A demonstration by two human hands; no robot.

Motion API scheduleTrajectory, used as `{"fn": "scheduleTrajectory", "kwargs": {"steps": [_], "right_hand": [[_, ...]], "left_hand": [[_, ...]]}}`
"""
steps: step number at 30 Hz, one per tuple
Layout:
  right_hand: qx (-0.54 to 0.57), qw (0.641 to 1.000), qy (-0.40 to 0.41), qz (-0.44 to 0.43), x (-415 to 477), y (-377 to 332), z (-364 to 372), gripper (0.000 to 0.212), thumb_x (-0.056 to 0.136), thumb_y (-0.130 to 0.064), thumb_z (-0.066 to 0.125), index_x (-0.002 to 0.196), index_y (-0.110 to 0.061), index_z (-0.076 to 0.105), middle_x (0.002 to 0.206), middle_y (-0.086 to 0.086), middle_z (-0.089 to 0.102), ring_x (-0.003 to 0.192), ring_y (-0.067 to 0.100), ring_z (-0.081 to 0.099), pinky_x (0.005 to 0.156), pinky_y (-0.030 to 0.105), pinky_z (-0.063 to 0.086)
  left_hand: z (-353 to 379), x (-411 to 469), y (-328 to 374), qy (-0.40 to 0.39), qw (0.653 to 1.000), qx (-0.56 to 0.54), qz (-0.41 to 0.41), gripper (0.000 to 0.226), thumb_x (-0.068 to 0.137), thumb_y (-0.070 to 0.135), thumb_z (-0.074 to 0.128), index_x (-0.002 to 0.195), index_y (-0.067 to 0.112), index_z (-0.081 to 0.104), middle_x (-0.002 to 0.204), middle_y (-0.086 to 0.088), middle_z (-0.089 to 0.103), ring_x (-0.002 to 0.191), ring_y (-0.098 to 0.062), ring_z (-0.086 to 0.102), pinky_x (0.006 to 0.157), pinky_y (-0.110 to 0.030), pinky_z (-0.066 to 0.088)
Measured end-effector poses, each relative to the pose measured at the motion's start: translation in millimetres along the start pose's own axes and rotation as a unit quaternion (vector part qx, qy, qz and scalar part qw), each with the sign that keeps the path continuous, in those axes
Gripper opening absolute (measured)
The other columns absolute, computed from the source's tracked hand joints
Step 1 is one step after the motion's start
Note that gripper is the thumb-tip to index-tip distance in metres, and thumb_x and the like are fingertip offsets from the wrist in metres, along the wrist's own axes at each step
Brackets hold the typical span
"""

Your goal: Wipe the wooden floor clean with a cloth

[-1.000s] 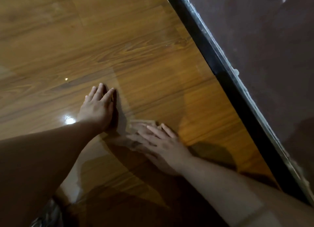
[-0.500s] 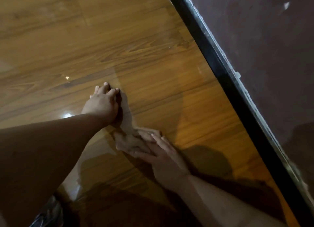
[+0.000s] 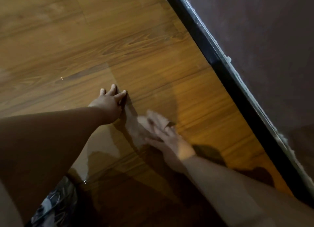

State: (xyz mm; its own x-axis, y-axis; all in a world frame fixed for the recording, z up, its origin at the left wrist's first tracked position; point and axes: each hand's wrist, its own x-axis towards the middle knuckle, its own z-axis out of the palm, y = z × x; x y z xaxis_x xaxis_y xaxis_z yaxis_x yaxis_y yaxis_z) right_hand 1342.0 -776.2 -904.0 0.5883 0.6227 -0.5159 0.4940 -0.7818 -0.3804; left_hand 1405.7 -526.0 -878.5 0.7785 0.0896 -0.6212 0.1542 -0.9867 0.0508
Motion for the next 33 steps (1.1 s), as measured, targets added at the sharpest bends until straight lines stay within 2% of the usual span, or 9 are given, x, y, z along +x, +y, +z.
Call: {"fn": "scheduleTrajectory", "kwargs": {"steps": [2, 4, 9, 14, 16, 23, 27, 30, 33], "right_hand": [[0.005, 1.000, -0.010, -0.027, 6.5, 7.2, -5.7, 0.062, 0.101, -0.022, 0.039, 0.154, -0.031, 0.010, 0.162, -0.005, -0.007, 0.148, 0.016, -0.005, 0.113, 0.028, -0.008], [-0.019, 0.999, 0.047, -0.018, -4.8, 10.8, -5.4, 0.067, 0.095, -0.013, 0.043, 0.151, -0.039, 0.019, 0.162, -0.009, -0.004, 0.148, 0.017, -0.004, 0.115, 0.032, -0.002], [0.006, 0.979, -0.007, 0.204, -25.0, -12.0, -18.8, 0.077, 0.090, -0.013, 0.041, 0.146, -0.055, 0.010, 0.161, -0.010, -0.005, 0.147, 0.028, -0.005, 0.118, 0.044, 0.009], [0.039, 0.969, -0.067, 0.236, -7.6, -57.3, -36.4, 0.075, 0.091, -0.015, 0.051, 0.150, -0.044, 0.015, 0.160, -0.001, -0.019, 0.147, 0.029, -0.003, 0.118, 0.045, 0.016], [0.038, 0.974, -0.111, 0.194, -13.3, -89.0, -23.9, 0.066, 0.095, -0.022, 0.049, 0.152, -0.033, 0.018, 0.162, 0.004, -0.007, 0.147, 0.027, 0.006, 0.118, 0.042, 0.019], [-0.019, 0.998, 0.007, 0.057, 5.1, -79.6, -21.0, 0.065, 0.101, -0.013, 0.032, 0.152, -0.039, 0.002, 0.161, -0.007, -0.014, 0.147, 0.023, -0.011, 0.118, 0.042, 0.003], [0.002, 0.999, -0.043, 0.023, 42.9, -44.6, -45.8, 0.065, 0.099, -0.022, 0.042, 0.150, -0.046, 0.009, 0.162, -0.009, -0.006, 0.147, 0.017, -0.013, 0.117, 0.041, -0.001], [0.013, 0.999, -0.001, 0.032, 57.0, -11.5, -72.5, 0.064, 0.097, -0.024, 0.048, 0.150, -0.043, 0.018, 0.162, -0.007, -0.007, 0.148, 0.019, -0.007, 0.117, 0.039, 0.003], [0.029, 0.988, 0.024, 0.150, 61.8, 45.6, -104.9, 0.076, 0.092, -0.017, 0.056, 0.152, -0.039, 0.015, 0.163, -0.003, 0.000, 0.147, 0.030, 0.012, 0.117, 0.038, 0.020]], "left_hand": [[2.9, 3.1, 1.8, -0.013, 1.000, 0.003, 0.004, 0.060, 0.100, 0.031, 0.036, 0.150, 0.043, 0.005, 0.160, 0.004, -0.013, 0.146, -0.037, -0.002, 0.108, -0.051, 0.028], [6.4, -10.4, 0.1, -0.033, 0.999, 0.023, 0.003, 0.061, 0.101, 0.029, 0.036, 0.150, 0.044, 0.003, 0.160, 0.003, -0.015, 0.146, -0.037, -0.002, 0.108, -0.051, 0.028], [26.2, -54.7, 9.1, -0.094, 0.995, 0.012, 0.037, 0.058, 0.100, 0.021, 0.037, 0.151, 0.035, 0.016, 0.161, -0.005, -0.010, 0.146, -0.035, 0.011, 0.112, -0.042, 0.027], [13.3, -69.8, 14.6, -0.110, 0.994, -0.001, 0.000, 0.045, 0.101, 0.022, 0.039, 0.144, 0.009, 0.038, 0.148, -0.018, 0.036, 0.128, -0.033, 0.045, 0.104, -0.039, 0.040], [10.2, -77.8, 5.5, -0.074, 0.996, -0.045, 0.007, 0.041, 0.098, 0.017, 0.045, 0.136, 0.003, 0.048, 0.133, -0.018, 0.052, 0.117, -0.032, 0.054, 0.099, -0.041, 0.046], [4.6, -43.2, -51.6, 0.076, 0.996, -0.046, 0.000, 0.059, 0.097, 0.027, 0.040, 0.151, 0.032, 0.019, 0.161, -0.007, -0.001, 0.147, -0.032, 0.003, 0.118, -0.048, 0.015], [5.4, 4.9, -77.7, 0.105, 0.992, -0.063, -0.004, 0.055, 0.097, 0.033, 0.036, 0.150, 0.034, 0.020, 0.161, -0.007, 0.002, 0.146, -0.034, 0.003, 0.117, -0.052, 0.015], [3.2, 16.9, -83.8, 0.093, 0.993, -0.076, -0.008, 0.054, 0.097, 0.031, 0.035, 0.149, 0.035, 0.022, 0.161, -0.006, 0.004, 0.146, -0.032, 0.006, 0.116, -0.052, 0.018], [-1.0, 18.8, -75.7, 0.091, 0.991, -0.098, -0.010, 0.055, 0.097, 0.030, 0.037, 0.150, 0.034, 0.021, 0.161, -0.007, 0.003, 0.146, -0.032, 0.007, 0.116, -0.051, 0.018]]}}
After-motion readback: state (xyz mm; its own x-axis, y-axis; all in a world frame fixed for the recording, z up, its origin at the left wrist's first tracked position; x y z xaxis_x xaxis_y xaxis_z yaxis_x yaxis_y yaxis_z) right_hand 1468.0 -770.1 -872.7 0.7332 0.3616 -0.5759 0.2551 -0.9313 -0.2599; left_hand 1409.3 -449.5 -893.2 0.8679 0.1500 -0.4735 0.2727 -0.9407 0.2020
